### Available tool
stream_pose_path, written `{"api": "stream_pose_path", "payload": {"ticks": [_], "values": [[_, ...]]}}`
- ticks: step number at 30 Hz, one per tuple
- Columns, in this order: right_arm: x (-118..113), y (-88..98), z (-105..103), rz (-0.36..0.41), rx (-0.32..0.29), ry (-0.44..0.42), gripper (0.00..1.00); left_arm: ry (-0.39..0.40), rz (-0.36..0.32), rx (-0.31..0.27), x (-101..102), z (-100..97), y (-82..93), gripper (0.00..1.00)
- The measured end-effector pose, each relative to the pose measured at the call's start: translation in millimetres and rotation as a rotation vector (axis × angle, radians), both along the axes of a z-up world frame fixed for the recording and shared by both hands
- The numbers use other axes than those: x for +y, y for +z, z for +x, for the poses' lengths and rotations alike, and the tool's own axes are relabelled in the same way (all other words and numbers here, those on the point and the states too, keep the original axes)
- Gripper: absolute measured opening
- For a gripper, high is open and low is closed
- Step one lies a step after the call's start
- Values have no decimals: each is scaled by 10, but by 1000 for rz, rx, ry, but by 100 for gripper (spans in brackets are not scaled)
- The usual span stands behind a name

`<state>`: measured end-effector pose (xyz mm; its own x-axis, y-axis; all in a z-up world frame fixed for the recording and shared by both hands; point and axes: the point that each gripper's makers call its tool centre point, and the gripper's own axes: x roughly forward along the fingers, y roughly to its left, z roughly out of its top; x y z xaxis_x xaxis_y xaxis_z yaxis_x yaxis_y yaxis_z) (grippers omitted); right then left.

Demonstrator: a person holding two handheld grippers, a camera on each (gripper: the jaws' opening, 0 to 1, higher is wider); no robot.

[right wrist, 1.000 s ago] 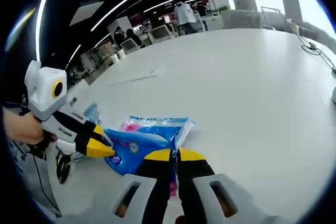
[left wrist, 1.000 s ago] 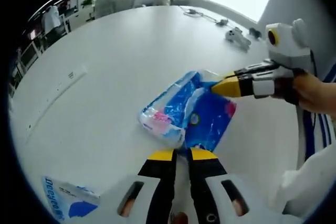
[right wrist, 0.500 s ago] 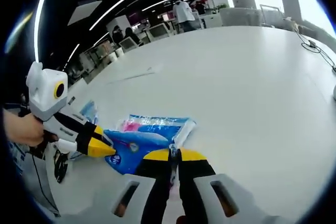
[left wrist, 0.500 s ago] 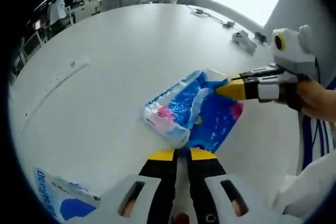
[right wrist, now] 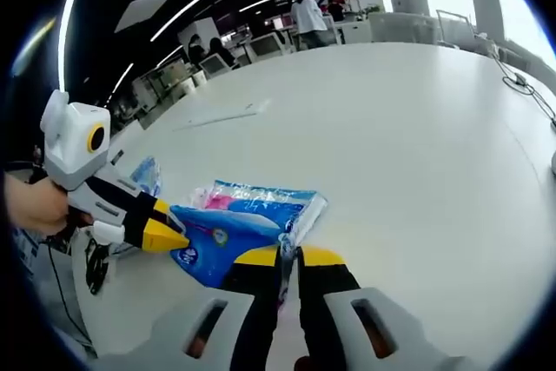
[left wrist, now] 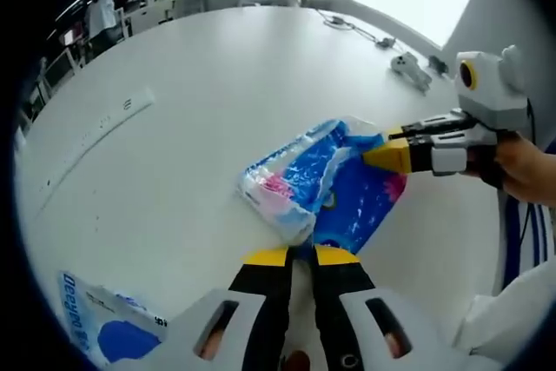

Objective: Arrange the tabletop items into an orderly group along one side of the table until the central work area is clear of visible clutter.

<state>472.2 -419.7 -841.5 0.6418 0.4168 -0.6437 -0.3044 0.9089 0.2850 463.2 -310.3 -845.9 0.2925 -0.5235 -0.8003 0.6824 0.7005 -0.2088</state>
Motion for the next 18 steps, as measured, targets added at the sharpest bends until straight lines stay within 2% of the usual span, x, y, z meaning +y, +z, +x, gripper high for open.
{"api": "stream_pose_path", "payload": {"ticks": [2,4,6,8,10,13,16,18], "values": [[-25,11,-7,-25,-10,6,11,4,-5,-19,-4,18,41,7],[-66,16,-8,-60,-16,8,25,23,-13,-22,-4,41,86,12],[-57,79,-3,-44,-39,9,33,39,-13,-34,14,61,132,20],[-46,149,-1,-20,-60,12,36,38,-10,-56,10,69,182,34],[-52,203,1,-25,-78,9,44,44,7,-111,38,119,239,53],[-32,291,-12,-13,-98,2,58,58,-2,-99,57,80,271,76],[7,335,-60,5,-95,-8,72,72,-9,-89,90,36,290,87],[6,358,-122,-6,-88,-12,74,76,-13,-82,118,-2,326,88]]}}
